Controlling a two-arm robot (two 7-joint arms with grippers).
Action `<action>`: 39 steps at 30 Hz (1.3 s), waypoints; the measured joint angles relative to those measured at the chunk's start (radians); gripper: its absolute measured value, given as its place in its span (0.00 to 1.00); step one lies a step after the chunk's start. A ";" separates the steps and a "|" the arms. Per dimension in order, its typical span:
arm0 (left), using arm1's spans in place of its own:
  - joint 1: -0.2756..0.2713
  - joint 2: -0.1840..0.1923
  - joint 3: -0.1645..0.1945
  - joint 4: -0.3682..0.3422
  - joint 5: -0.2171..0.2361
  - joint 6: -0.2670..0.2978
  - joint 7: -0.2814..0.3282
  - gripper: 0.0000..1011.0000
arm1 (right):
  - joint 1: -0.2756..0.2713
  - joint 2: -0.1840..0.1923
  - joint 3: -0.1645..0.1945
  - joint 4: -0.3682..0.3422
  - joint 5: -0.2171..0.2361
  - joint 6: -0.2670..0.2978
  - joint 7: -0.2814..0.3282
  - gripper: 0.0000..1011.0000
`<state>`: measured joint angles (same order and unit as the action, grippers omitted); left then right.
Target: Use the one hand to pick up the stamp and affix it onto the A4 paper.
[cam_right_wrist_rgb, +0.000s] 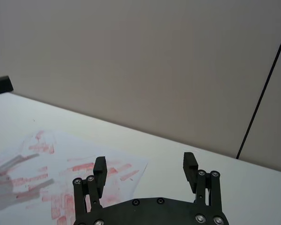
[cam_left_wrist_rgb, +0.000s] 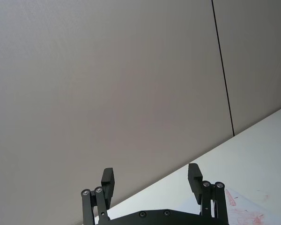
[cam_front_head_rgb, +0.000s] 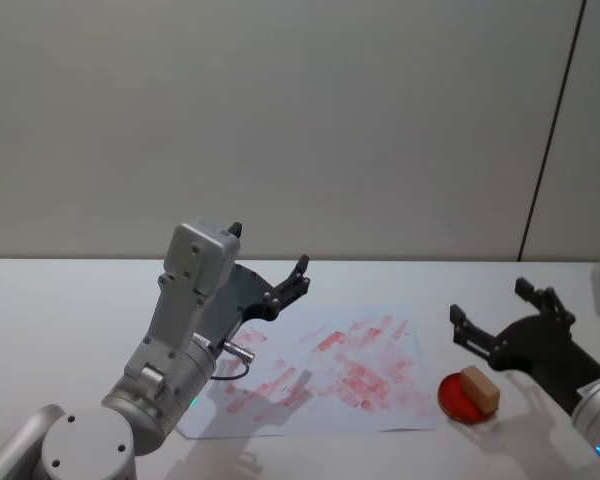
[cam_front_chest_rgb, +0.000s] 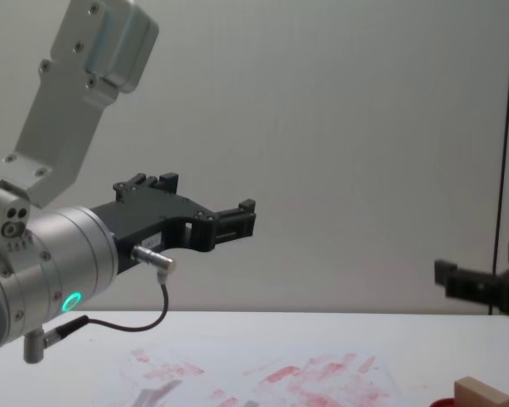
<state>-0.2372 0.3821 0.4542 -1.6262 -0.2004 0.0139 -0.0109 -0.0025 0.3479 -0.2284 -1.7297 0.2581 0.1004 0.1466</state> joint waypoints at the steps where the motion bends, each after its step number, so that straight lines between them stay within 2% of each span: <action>1: 0.000 0.000 0.000 0.000 0.000 0.000 0.000 0.99 | 0.000 0.002 0.000 0.005 -0.002 0.009 0.008 0.99; 13: 0.000 0.000 0.000 0.000 0.000 0.000 0.000 0.99 | 0.002 0.018 -0.001 0.049 -0.029 0.078 0.071 0.99; 32: 0.000 0.000 0.000 0.000 0.000 0.000 0.000 0.99 | 0.016 0.017 -0.009 0.114 -0.051 0.139 0.118 0.99; 36: 0.000 0.000 0.000 0.000 0.000 0.000 0.000 0.99 | 0.022 0.013 -0.011 0.129 -0.054 0.149 0.125 0.92; 39: 0.000 0.000 0.000 0.000 0.000 0.000 0.000 0.99 | 0.026 0.011 -0.012 0.138 -0.056 0.156 0.130 0.83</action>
<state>-0.2372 0.3821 0.4542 -1.6262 -0.2004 0.0139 -0.0109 0.0231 0.3588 -0.2402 -1.5914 0.2025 0.2564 0.2768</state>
